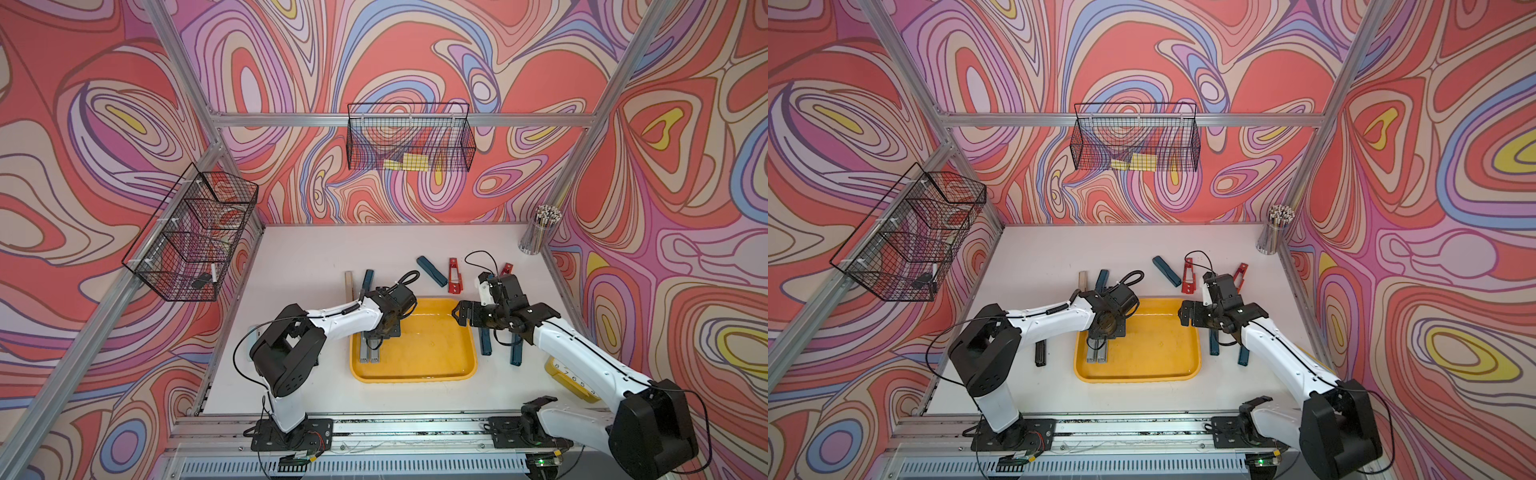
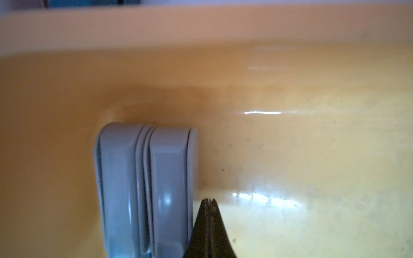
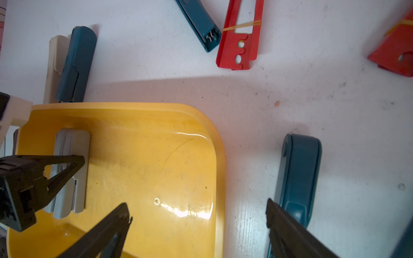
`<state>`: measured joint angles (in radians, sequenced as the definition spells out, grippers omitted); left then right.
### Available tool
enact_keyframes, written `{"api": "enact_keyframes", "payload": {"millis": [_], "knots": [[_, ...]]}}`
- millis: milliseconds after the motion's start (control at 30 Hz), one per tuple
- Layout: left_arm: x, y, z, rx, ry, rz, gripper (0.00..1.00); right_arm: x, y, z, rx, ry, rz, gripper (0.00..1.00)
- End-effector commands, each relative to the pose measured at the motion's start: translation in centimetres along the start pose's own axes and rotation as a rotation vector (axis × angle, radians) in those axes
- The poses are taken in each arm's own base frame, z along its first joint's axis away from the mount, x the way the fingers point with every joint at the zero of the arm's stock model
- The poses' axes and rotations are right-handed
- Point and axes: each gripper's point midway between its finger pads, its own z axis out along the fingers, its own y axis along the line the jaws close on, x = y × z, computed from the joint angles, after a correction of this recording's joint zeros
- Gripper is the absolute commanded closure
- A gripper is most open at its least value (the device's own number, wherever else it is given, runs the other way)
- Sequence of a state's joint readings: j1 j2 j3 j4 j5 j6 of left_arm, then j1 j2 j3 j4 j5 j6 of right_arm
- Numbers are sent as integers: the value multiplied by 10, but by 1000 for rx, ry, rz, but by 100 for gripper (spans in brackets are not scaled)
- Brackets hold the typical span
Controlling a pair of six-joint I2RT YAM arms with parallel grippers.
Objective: Put the pruning pliers into the storage box
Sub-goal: Place the pruning pliers in the storage box.
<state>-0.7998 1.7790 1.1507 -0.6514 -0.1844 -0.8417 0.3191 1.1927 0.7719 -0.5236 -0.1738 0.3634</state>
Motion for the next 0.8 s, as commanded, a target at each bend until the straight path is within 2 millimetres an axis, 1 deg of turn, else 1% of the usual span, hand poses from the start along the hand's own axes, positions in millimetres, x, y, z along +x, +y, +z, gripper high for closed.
{"api": "enact_keyframes", "payload": {"millis": [0, 100, 167, 267, 300, 467, 633, 767], "knots": [[-4, 1, -22, 21, -30, 3, 94, -1, 0, -3, -6, -17, -6, 2], [-7, 0, -31, 40, -45, 14, 88, -1, 0, -3, -8, -19, -3, 2], [-8, 0, -36, 53, -55, 21, 82, -1, 0, -4, -10, -20, 1, 2], [-9, 1, -43, 75, -75, 23, 72, 0, 1, -5, -17, -20, 1, 2], [-9, 2, -46, 82, -82, 25, 70, 1, 2, -5, -20, -19, 1, 2], [-11, 11, -60, 69, -109, 36, 66, 3, 2, -7, -26, -21, 5, 2], [-10, 32, -75, 23, -138, 30, 65, 4, 4, -6, -37, -19, 8, 2], [-6, 54, -86, -35, -153, 19, 65, 3, 6, -7, -49, -28, 16, 2]]}}
